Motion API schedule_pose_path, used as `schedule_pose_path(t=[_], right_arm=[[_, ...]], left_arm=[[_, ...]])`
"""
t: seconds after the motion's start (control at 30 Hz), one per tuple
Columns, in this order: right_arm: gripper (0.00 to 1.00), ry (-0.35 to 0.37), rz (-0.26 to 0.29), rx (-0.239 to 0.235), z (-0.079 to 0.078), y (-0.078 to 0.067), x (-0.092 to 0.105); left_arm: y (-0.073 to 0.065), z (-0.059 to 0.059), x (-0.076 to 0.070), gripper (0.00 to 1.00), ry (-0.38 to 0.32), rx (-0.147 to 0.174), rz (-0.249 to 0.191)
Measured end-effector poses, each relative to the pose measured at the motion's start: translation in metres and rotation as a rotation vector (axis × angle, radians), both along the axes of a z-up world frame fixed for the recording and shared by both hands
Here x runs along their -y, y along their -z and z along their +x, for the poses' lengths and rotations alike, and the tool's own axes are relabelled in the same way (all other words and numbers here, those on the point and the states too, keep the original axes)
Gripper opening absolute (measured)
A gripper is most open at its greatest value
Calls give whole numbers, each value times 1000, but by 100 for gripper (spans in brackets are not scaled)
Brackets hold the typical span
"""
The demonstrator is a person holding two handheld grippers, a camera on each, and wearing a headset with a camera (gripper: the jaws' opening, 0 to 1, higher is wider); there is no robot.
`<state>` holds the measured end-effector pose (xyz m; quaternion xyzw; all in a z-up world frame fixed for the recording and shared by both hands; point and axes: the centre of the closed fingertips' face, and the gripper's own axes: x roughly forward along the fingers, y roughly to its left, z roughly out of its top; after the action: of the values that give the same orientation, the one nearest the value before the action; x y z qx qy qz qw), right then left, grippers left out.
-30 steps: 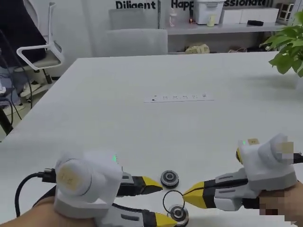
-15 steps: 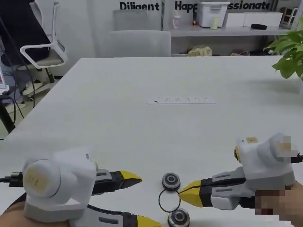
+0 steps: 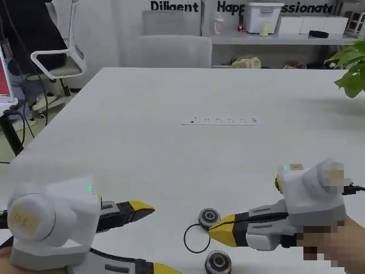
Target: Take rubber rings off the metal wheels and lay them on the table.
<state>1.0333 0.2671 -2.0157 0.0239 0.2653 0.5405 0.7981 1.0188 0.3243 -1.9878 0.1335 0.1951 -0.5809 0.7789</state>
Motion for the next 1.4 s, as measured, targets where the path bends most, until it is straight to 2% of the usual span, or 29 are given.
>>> schedule_pose_path(t=[0.33,0.73,1.4], right_arm=[[0,-6,-15,-15,2,9,-9],[0,-10,-54,-30,2,24,-16],[0,-37,-128,-5,2,46,-31]], left_arm=[[2,1,-10,74,-32,-2,0],[8,-2,-14,75,-40,-14,8],[10,-2,-19,75,-48,-25,17]])
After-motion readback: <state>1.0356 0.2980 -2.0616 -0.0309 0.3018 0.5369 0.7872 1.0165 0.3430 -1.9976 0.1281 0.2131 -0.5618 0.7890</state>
